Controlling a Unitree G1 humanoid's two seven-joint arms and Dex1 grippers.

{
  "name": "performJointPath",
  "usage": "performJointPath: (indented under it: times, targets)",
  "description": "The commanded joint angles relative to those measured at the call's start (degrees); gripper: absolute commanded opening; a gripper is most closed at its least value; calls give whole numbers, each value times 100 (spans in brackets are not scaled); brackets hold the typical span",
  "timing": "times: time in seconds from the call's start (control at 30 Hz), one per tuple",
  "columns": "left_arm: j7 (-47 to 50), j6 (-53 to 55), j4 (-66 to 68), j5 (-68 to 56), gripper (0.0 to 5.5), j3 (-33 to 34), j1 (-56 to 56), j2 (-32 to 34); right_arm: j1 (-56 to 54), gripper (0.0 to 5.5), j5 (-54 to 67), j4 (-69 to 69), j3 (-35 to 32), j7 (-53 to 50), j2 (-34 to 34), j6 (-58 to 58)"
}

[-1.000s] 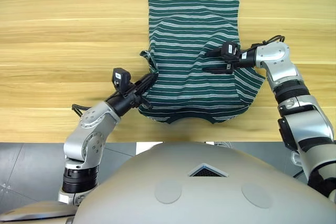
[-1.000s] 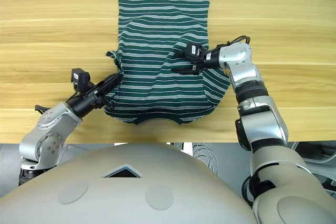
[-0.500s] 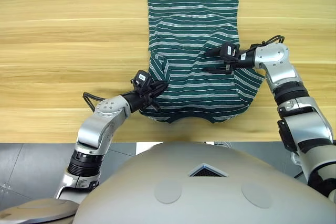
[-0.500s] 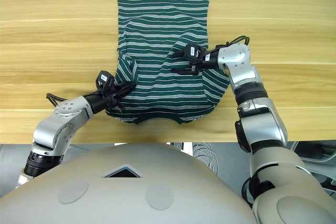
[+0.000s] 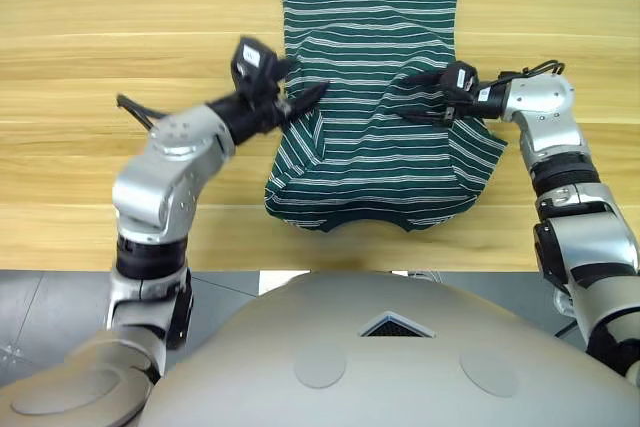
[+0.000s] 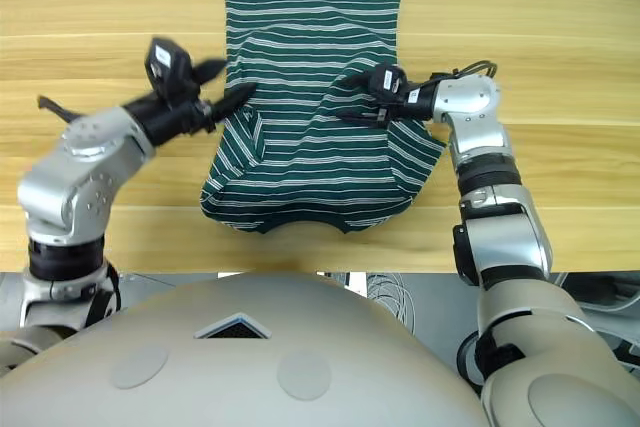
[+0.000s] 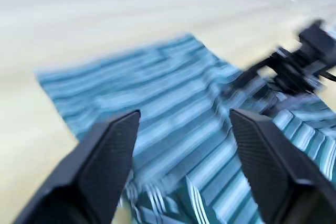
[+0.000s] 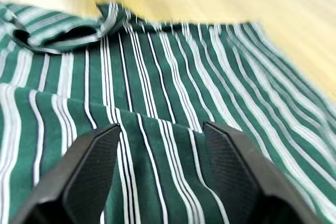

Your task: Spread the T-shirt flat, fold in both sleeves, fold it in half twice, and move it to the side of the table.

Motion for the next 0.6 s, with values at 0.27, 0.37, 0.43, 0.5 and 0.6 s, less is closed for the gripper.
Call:
performJointPath:
  times: [0.27,0.37,0.43,0.5,0.6]
  targets:
    - [-1000,-3320,7279,1930,380,-1136,-3181,-1429,2279,296,1551,-1716,-1634,136,-712,240]
    - [-998,-3747,8252,1990,380,-968,-3366,-1655,3275,296,2078,-2121,-2351,34,-787,539]
    - [-877,-3981,8803,1996,380,-729,-3441,-1664,3627,296,2328,-2212,-2694,37,-889,807]
    - [-761,-4154,9201,2041,380,-514,-3482,-1631,3792,296,2367,-2082,-2852,136,-993,917]
    - [-468,-4318,9503,2158,380,-243,-3531,-1569,4026,296,2355,-1739,-2969,303,-1092,1098]
